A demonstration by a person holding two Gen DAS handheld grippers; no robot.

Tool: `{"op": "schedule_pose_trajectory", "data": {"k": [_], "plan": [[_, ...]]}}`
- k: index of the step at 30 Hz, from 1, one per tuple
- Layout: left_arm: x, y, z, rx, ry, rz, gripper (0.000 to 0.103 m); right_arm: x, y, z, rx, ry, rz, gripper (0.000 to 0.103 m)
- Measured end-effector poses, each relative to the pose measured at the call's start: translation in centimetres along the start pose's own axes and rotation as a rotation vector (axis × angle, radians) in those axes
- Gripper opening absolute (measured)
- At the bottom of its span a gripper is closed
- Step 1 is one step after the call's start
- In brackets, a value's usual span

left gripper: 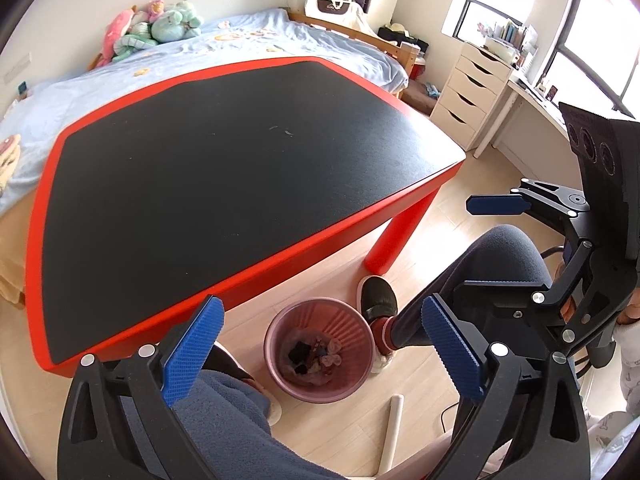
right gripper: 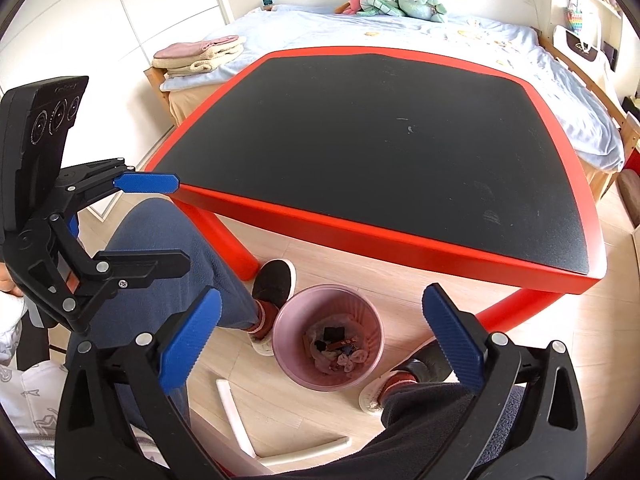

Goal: Collect trash

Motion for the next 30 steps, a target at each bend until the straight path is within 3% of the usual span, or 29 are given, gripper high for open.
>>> {"op": "schedule_pose_trajectory", "data": {"k": [12,30], "plan": [[1.6,-1.7,-1.2,0.043,0.044,-0.012,0.095,1.3,0.8,-0.4,-0.032,0.014,0.024,0.100],[8.1,-6.1,-4.7,0.181,0.175,-0.056,0.097,11.4,2.0,-4.1,-0.070,0.185,0.016,0.100]]}}
Point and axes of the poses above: each gripper's, at about its wrist camera, not at the fingertips, and z roughly the way its jaws point, y to its right, x to its top, the point moved 9 cm from there along z, roughly the way its jaws point, and after that the axes turned 3 degrees about z, right-handed, at the moved point
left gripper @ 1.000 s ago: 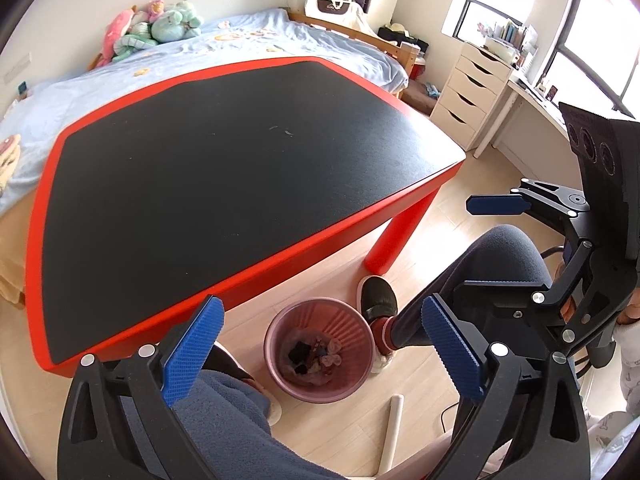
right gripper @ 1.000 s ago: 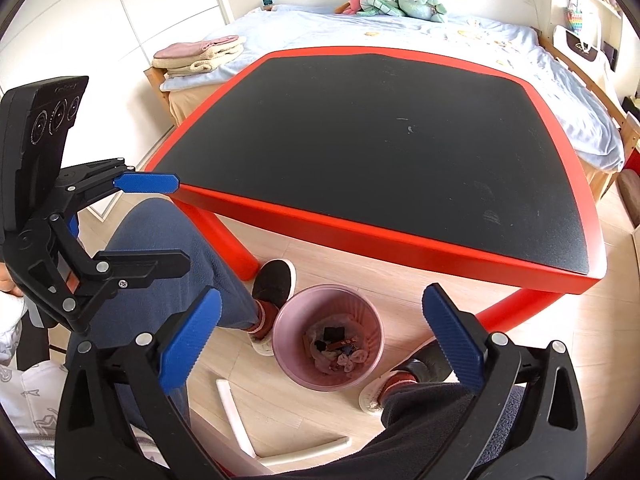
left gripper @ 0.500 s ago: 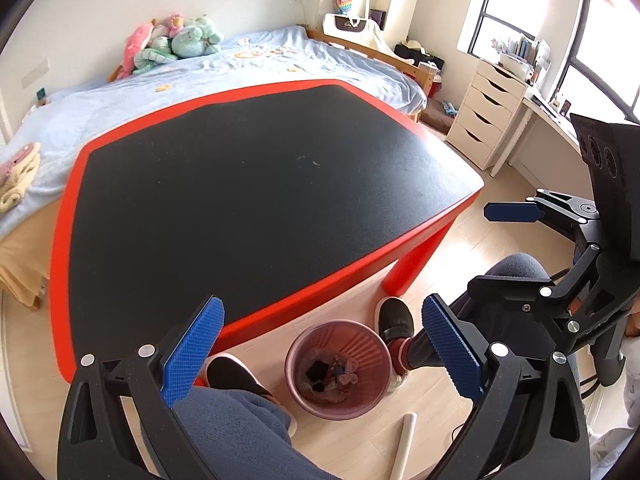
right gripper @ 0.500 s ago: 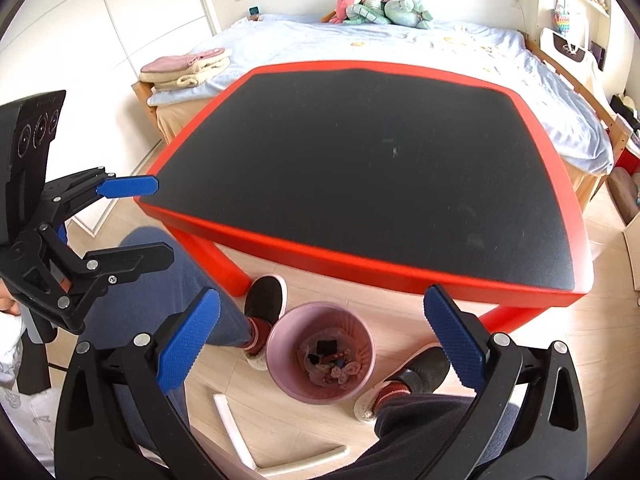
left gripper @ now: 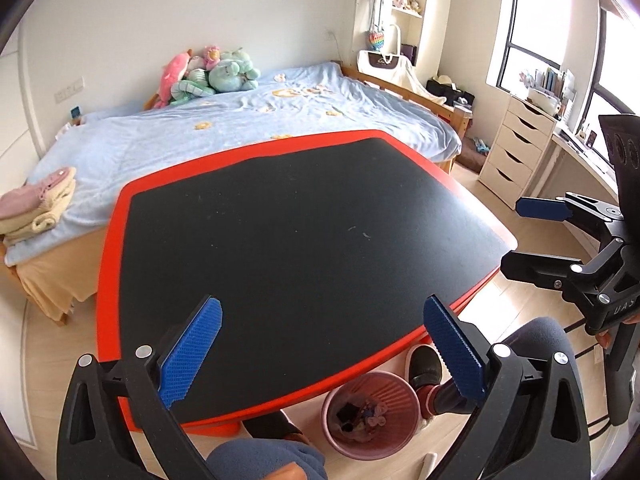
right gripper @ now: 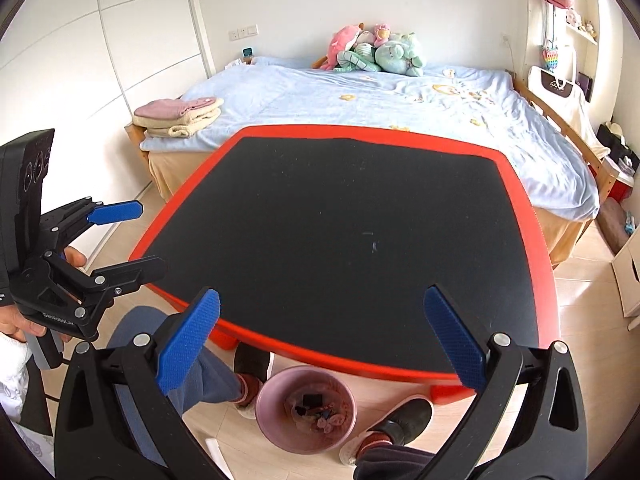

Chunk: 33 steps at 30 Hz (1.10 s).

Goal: Collect trash

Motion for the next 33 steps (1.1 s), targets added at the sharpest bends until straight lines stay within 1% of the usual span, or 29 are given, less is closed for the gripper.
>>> {"op": "schedule_pose_trajectory", "data": {"k": [8,15,17,33], "plan": [[0.4,-0.5,0.2,-0.023,-0.006,-0.046,0.097,1.6,-0.2,-0.1,0.010,0.015,-0.002,0.100],[0.8,-0.6,0.0,-0.024,0.008,-0.060,0.097,1.6,-0.4,0.1,0.013,0.007,-0.008,0.100],[0.9,-0.8,-0.1,-0.010,0.019,-0.061,0.097,1.5,-0.5,0.1,0.014,0.006,-0.007,0.100],[0.5,0.0,-0.1,-0.026,0.011,-0.055,0.097,1.4,-0.3,0.2,0.012,0.003,-0.009,0.100]]}}
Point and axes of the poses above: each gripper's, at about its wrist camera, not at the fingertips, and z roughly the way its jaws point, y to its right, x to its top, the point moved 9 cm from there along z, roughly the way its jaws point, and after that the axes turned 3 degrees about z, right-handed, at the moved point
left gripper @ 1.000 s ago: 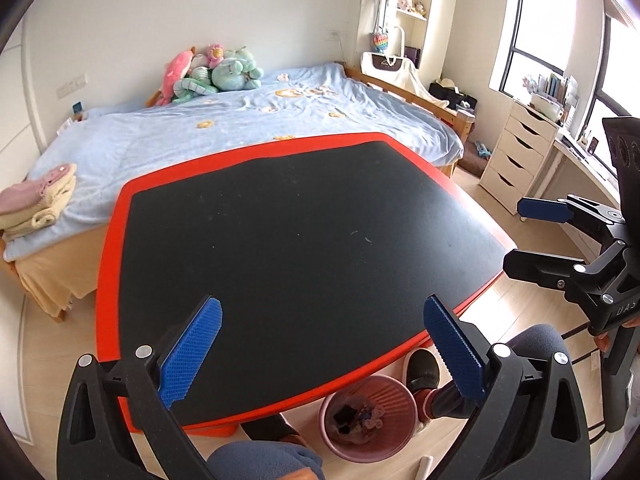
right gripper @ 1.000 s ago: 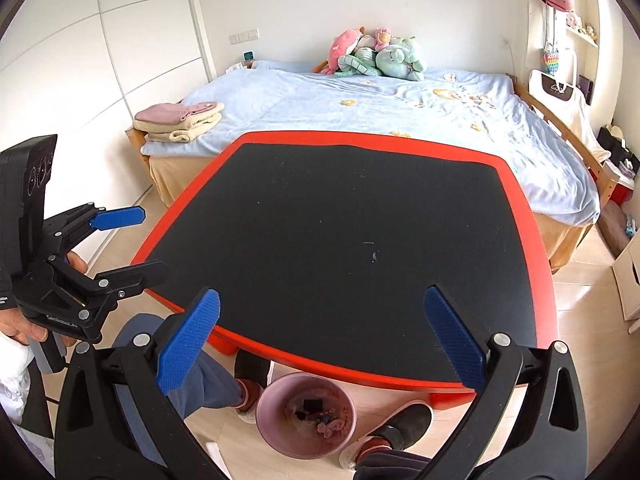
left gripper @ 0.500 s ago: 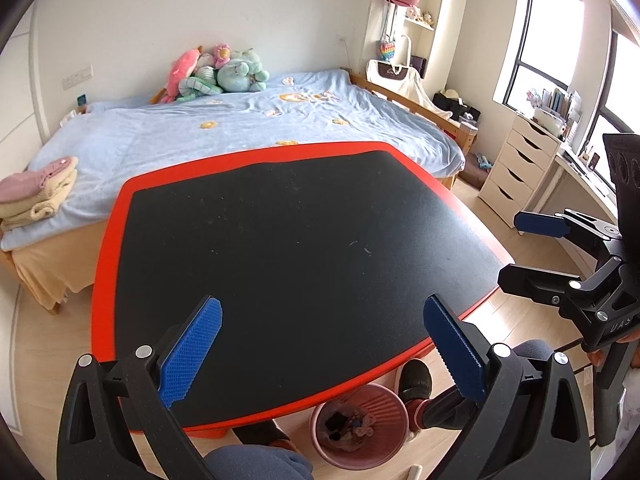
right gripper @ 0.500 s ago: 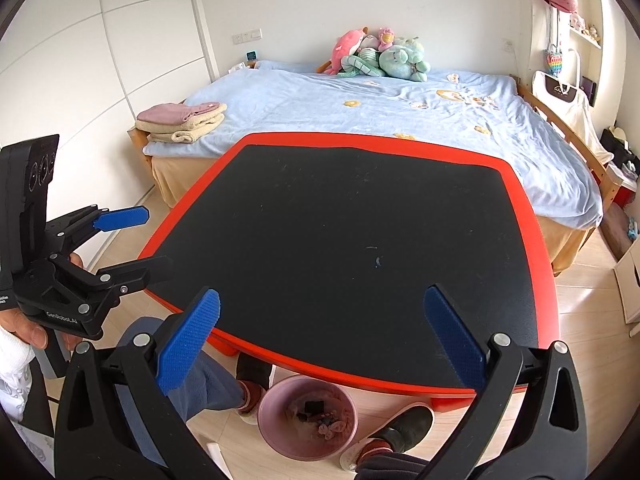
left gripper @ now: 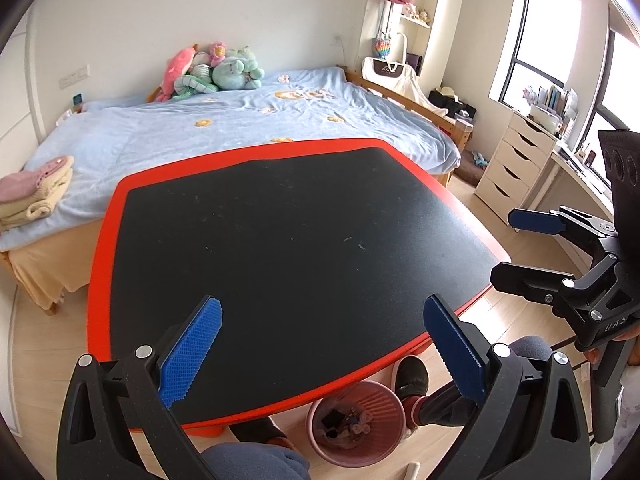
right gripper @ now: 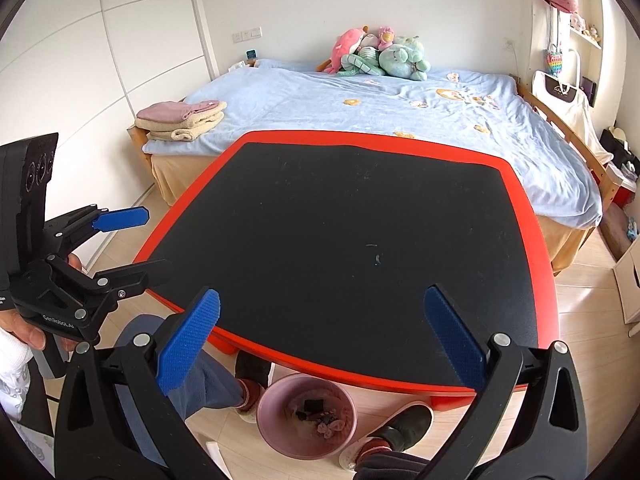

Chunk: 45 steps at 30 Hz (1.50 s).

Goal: Collect trash

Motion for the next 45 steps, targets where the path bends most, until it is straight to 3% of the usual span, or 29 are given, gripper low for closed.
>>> {"op": "schedule_pose_trajectory", "data": {"k": [45], "plan": [[-0.3,1.0,0.4,-0.009,-0.013,0.011,0.097,-0.9,0.6,0.5,-0.011,-0.016,0.004,0.100]]}}
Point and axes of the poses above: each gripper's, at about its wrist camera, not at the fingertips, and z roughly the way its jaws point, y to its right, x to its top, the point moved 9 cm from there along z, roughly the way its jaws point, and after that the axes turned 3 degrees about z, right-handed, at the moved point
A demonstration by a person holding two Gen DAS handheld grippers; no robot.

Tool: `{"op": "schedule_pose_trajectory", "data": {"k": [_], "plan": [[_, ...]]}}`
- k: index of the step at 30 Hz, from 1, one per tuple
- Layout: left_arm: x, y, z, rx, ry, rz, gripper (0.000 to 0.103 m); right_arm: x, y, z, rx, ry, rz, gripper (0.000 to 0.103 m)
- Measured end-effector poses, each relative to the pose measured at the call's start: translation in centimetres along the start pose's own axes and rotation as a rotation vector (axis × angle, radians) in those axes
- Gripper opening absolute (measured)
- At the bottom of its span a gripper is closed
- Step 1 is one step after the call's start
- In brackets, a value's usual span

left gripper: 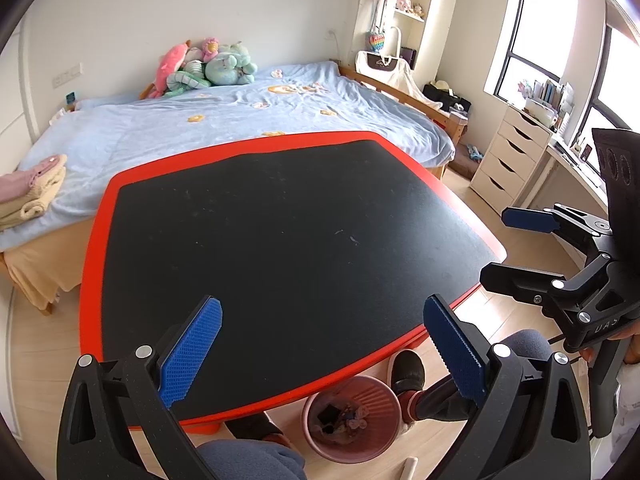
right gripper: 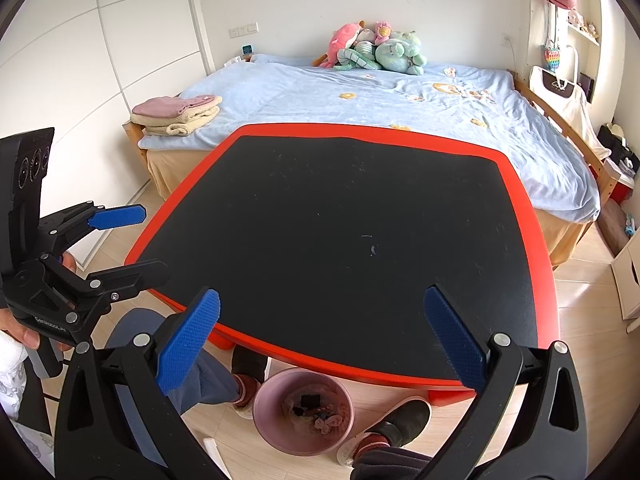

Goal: Collect trash

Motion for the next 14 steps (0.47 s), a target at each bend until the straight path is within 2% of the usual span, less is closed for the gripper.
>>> {"op": "schedule_pose_trajectory", "data": {"k": [14], "plan": [[-0.59,0.70,0.10,-0.002,-0.001,0.031,0.097,-0.39,0.18,-0.05,-0.001,-0.001,-0.001,0.100]]}}
Point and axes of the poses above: each gripper's, at about its wrist camera, not at the fingertips, and z roughly the way its jaws point, y to its right, x to its top, the point moved 9 cm from there along z, roughly the way its jaws point, and after that the axes turned 3 degrees about z, right-handed, at the moved point
